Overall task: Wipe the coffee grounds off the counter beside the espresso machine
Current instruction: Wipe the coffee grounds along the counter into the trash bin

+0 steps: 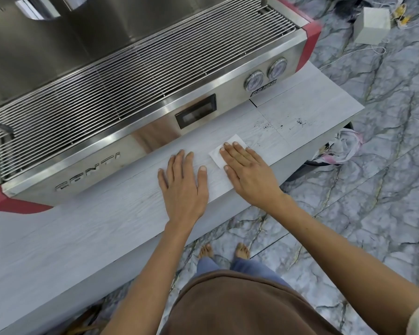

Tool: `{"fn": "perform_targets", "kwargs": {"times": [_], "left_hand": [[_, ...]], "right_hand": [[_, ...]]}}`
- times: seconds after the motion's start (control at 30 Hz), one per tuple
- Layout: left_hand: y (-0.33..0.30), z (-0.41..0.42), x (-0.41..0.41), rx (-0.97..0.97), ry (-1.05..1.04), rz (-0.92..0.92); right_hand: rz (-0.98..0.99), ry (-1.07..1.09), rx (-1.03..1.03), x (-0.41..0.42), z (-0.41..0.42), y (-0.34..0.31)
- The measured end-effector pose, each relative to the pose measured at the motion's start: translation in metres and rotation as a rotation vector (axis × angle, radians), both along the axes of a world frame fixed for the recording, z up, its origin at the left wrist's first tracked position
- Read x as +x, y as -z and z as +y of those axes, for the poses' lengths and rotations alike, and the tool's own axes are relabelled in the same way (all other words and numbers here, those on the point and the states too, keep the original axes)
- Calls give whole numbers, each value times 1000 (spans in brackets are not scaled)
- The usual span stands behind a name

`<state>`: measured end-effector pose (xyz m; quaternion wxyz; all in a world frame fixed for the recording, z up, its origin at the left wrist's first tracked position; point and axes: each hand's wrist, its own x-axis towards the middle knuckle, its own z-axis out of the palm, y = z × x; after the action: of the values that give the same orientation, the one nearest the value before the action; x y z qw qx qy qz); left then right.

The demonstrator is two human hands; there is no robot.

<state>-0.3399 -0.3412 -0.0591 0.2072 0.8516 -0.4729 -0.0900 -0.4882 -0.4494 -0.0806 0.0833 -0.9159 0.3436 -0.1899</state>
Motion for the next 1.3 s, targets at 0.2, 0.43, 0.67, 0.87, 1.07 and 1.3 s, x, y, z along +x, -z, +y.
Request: {"fn": "perform_targets", "kwargs": {"times": [0.2, 0.43, 0.67, 0.87, 1.07, 1.3], "left_hand": [[0, 1, 0, -28, -18, 22], [-2, -1, -2, -60, -56, 55], [0, -1, 0, -76, -63, 77], [-1, 0, 1, -106, -65, 115], [-5, 2, 2, -124, -35, 111], [-2, 3, 4, -70, 6, 92]], "right_hand": [[-4, 10, 30, -12, -20, -3], [-16, -3, 151, -20, -36, -12], [-283, 141, 288, -12, -28, -23], [-242, 50, 196, 10, 17, -20], [-114, -5, 141, 43, 24, -4], [-63, 109, 133, 47, 5, -8]]}}
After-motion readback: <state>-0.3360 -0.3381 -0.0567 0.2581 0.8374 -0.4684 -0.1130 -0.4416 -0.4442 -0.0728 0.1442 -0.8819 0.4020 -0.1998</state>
